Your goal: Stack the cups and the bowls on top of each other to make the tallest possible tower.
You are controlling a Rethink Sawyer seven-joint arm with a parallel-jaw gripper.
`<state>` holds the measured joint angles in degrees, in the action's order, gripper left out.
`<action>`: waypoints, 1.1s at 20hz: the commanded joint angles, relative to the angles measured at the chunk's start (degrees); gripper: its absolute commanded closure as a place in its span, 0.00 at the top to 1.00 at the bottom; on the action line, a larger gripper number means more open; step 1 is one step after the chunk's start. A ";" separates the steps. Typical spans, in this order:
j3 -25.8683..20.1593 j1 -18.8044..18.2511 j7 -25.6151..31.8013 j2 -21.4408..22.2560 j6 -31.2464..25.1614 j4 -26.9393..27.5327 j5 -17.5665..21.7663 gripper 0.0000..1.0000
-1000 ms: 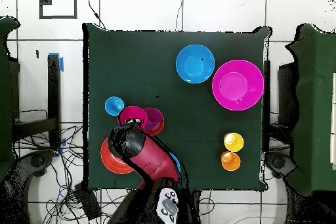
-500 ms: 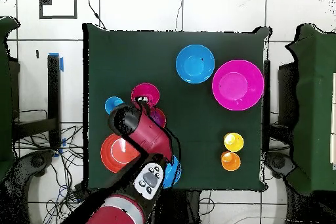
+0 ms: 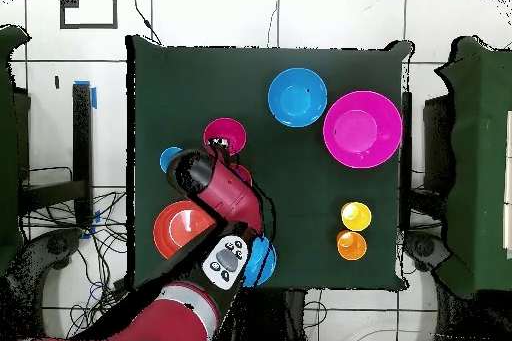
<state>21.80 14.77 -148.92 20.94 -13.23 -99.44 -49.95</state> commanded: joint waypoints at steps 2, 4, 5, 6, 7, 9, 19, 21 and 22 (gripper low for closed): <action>-10.62 -4.28 -11.33 -2.79 -0.28 4.53 -3.21 0.00; -10.80 -3.99 -13.30 -4.46 0.11 5.87 -4.51 0.00; -8.87 -3.25 -13.42 -5.57 -1.33 6.95 -3.78 0.00; -7.13 -2.54 -13.24 -6.50 -2.09 8.07 -3.05 0.00; -4.93 -1.62 -13.94 -7.51 -4.57 9.30 -2.21 1.00; -1.10 0.73 -15.89 -9.57 -4.88 10.87 -2.35 1.00; -18.61 -26.75 3.92 6.37 22.56 -3.76 25.77 1.00; -21.30 -34.08 10.90 9.86 19.86 -4.47 34.29 1.00; -24.14 -37.90 13.67 11.14 17.68 -4.53 38.11 1.00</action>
<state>10.50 -5.94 -149.05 22.97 0.54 -97.81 -29.18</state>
